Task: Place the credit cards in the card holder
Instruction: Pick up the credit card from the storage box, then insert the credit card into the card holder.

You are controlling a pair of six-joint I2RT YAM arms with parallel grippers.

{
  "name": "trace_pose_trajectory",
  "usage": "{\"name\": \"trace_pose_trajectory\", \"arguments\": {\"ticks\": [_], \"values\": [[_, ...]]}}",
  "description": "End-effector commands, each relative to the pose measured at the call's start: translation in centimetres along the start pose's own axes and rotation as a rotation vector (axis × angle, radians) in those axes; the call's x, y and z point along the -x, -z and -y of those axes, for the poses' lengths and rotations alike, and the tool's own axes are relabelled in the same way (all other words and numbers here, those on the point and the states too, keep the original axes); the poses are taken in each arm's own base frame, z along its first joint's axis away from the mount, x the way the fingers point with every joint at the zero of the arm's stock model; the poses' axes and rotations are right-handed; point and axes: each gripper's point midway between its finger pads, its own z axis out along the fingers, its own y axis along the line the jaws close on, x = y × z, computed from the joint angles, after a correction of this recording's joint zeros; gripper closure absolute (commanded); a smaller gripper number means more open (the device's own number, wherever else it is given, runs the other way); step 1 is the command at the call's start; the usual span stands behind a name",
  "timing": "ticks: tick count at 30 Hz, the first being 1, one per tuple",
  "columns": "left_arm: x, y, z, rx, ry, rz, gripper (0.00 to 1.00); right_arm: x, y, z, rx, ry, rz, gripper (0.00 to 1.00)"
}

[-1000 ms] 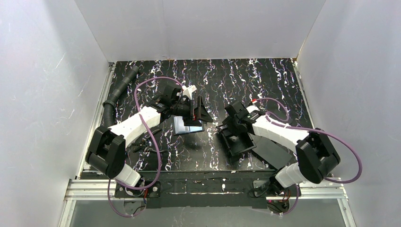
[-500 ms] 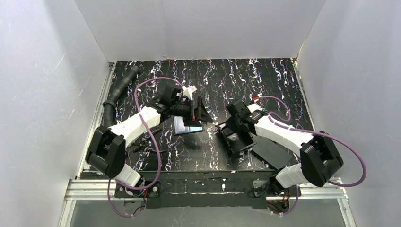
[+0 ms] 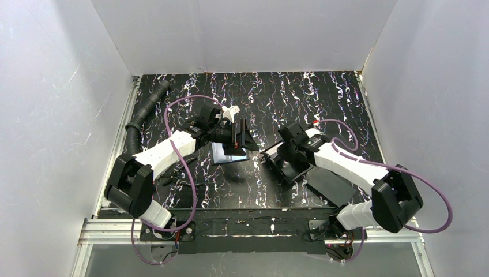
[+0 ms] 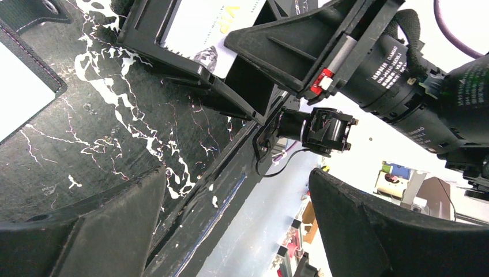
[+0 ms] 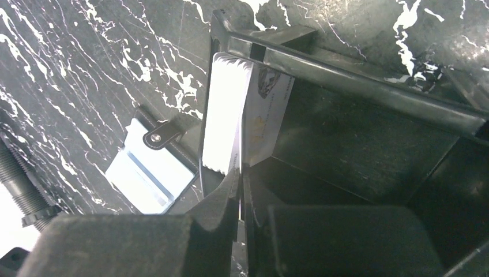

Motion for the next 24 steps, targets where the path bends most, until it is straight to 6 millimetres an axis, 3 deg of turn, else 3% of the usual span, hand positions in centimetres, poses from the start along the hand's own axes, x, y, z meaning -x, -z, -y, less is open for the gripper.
{"name": "trace_pose_trajectory", "arguments": {"ticks": [1,7,11,12,14,17,19,21,24], "values": [[-0.5,0.7,1.2,-0.035,-0.032,-0.006,0.07,0.7,1.8,-0.7,0.025,-0.069,0.003,0.89],[-0.4,1.0,1.5,-0.035,-0.037,-0.001,0.07,0.8,3.4,-0.8,0.032,-0.073,-0.019,0.93],[-0.2,1.4,1.5,-0.01,-0.056,0.012,0.05,2.0,5.0,-1.4,0.061,-0.019,0.016,0.99],[0.7,2.5,1.2,0.039,-0.077,0.045,0.04,4.3,6.5,-2.5,0.103,0.085,0.112,0.99],[1.5,3.8,0.6,0.076,-0.081,0.083,0.04,6.1,7.9,-4.7,0.179,0.199,0.191,0.99],[2.9,6.1,-1.5,0.124,-0.042,0.147,0.04,7.5,10.1,-9.9,0.37,0.496,0.291,0.99],[3.4,7.3,-3.5,0.164,0.002,0.158,0.04,6.5,11.1,-13.5,0.53,0.701,0.29,0.99],[3.5,7.9,-5.5,0.217,0.036,0.136,0.06,3.8,11.4,-16.8,0.704,0.859,0.19,0.99],[3.4,7.6,-7.8,0.315,0.056,0.074,0.08,-0.8,10.2,-18.9,0.855,1.002,-0.053,0.99]]}}
